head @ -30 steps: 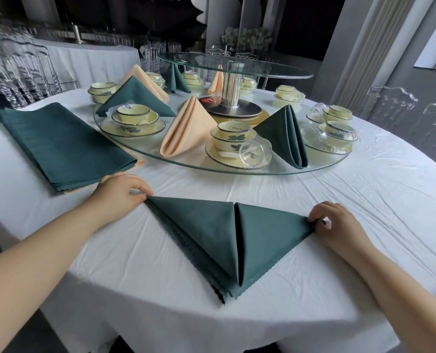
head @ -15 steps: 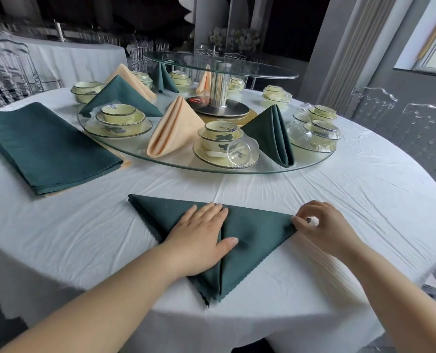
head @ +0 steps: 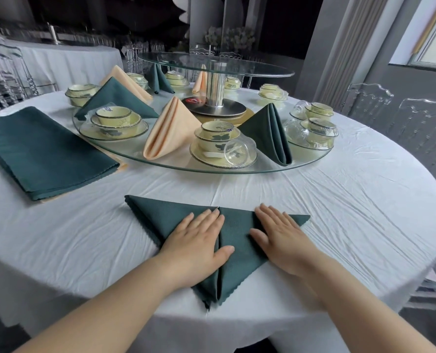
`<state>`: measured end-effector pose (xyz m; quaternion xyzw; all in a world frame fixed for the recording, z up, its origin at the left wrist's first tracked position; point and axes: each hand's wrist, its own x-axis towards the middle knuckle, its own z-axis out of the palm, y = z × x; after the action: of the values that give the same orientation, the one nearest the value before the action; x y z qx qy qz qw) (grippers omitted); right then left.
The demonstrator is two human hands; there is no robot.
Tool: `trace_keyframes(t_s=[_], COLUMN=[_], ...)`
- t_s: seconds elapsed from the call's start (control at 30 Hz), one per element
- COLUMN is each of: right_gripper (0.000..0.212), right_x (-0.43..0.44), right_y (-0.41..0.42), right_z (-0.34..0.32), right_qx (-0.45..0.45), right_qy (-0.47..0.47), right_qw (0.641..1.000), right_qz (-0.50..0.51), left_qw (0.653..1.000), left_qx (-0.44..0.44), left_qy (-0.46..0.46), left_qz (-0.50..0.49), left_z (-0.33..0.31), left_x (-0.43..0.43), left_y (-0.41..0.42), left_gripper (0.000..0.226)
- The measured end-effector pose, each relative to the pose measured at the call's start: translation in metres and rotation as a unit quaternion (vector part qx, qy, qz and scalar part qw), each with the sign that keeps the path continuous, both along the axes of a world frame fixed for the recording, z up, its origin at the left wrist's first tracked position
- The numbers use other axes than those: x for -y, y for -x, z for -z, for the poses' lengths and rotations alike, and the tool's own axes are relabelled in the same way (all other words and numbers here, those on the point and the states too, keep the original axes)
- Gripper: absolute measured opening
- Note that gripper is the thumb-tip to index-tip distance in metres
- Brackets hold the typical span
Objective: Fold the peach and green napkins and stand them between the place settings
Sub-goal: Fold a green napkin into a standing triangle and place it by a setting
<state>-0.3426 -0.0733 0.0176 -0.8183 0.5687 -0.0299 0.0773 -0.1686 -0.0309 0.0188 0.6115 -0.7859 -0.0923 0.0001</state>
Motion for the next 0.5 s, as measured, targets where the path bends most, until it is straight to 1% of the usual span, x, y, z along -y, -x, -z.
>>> trace_keyframes(t_s=[0.13,0.23,0.3,0.37,0.43,0.5], right_gripper=[0.053,0.054,0.054,0.051,0.050,0.053], right_x=[0.005,0.005,0.005,0.005,0.006,0.007], right_y=[0.046,0.055,0.044,0.021,-0.004,-0.021], right_z=[-0.005,-0.013,-0.021,-0.028,-0.027,-0.015], right_qx=[-0.004,-0.005,0.042,0.096,0.103,0.066], right_qy=[-0.011,0.009,0.055,0.084,0.059,0.015], right_qw=[0.996,0.992,0.992,0.991,0.993,0.997], right_qz=[0.086,0.125,0.101,0.050,-0.001,-0.023], left_qw=[1.000,1.000,1.000,1.000,0.999,0.998], left_qx=[0.003,0.001,-0.006,-0.014,-0.032,-0.070], left_qy=[0.001,0.001,0.007,0.011,0.007,0.006], left_qz=[-0.002,-0.004,-0.004,-0.005,-0.002,-0.004], left_z=[0.000,0.000,0.000,0.001,0.001,0.001], left_x=[0.000,0.000,-0.001,-0.001,0.000,0.002], left_y=[0.000,0.001,0.001,0.000,-0.001,-0.004], left_gripper=[0.064,0.065,0.066,0.066,0.064,0.061])
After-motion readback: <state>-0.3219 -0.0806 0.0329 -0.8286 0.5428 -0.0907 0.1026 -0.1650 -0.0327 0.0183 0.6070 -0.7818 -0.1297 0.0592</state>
